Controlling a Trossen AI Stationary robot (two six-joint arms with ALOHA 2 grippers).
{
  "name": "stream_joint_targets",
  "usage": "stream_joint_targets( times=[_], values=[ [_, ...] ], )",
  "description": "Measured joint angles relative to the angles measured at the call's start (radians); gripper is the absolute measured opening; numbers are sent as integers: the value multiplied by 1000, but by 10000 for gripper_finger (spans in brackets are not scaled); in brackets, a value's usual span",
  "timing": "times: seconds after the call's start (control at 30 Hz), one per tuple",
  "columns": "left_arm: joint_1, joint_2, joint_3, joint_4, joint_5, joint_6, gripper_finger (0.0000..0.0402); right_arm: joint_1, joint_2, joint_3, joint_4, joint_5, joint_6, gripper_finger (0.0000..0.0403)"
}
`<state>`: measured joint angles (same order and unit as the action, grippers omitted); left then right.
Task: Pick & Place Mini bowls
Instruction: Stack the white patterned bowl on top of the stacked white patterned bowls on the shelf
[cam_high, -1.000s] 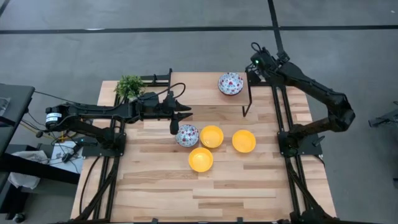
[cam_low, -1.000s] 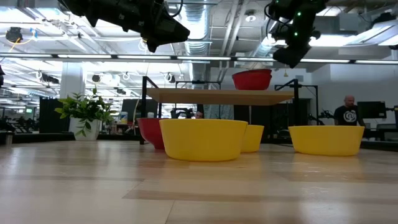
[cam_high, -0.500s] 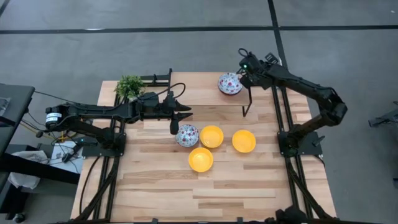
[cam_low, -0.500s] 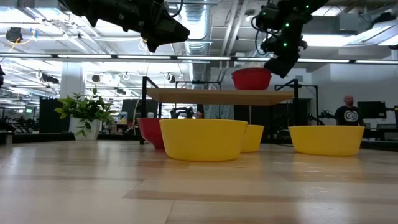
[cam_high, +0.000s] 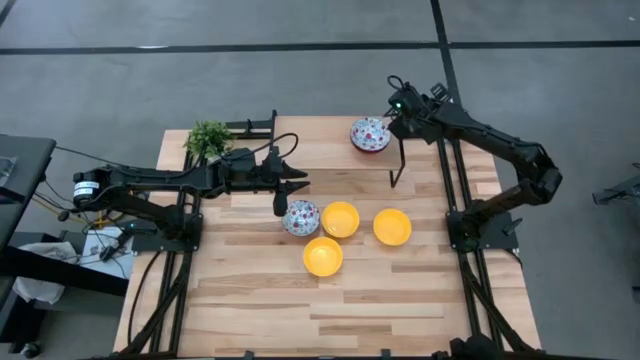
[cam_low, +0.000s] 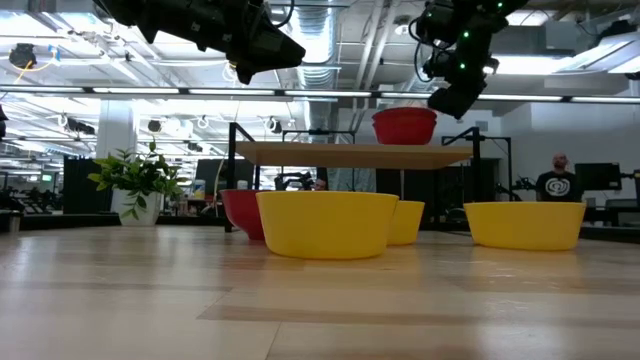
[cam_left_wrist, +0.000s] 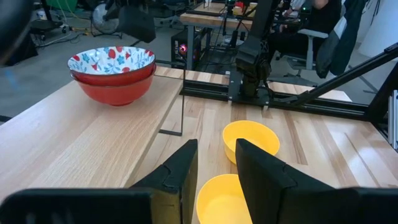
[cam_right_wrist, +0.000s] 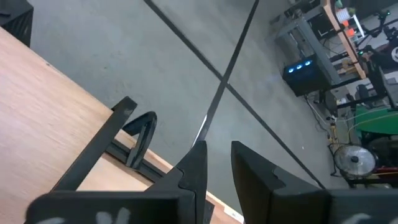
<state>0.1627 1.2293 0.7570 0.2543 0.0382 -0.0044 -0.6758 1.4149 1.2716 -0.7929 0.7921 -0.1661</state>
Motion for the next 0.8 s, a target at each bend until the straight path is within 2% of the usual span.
stream_joint_targets(
  times=[0.27, 0.37, 0.43, 0.5, 0.6, 0.7, 0.8],
  values=[
    [0, -2, 0, -3, -15, 74, 108, 46, -68, 0, 8, -4, 36, 63],
    [0, -23, 2, -60, -19, 102, 108, 88, -106, 0, 8, -7, 66, 63],
    [2, -50, 2, -166, -19, 105, 108, 122, -136, 0, 5, -23, 90, 63],
    [8, -74, 2, -287, -19, 106, 108, 155, -162, 0, -2, -73, 110, 63],
    [8, -103, 1, -456, -13, 135, 108, 205, -193, 0, -13, -208, 123, 63],
    [5, -113, 1, -530, 53, 175, 108, 246, -210, 0, -13, -332, 136, 63],
    [-14, -108, 1, -561, 109, 236, 108, 283, -210, 0, -15, -380, 148, 63]
  ],
)
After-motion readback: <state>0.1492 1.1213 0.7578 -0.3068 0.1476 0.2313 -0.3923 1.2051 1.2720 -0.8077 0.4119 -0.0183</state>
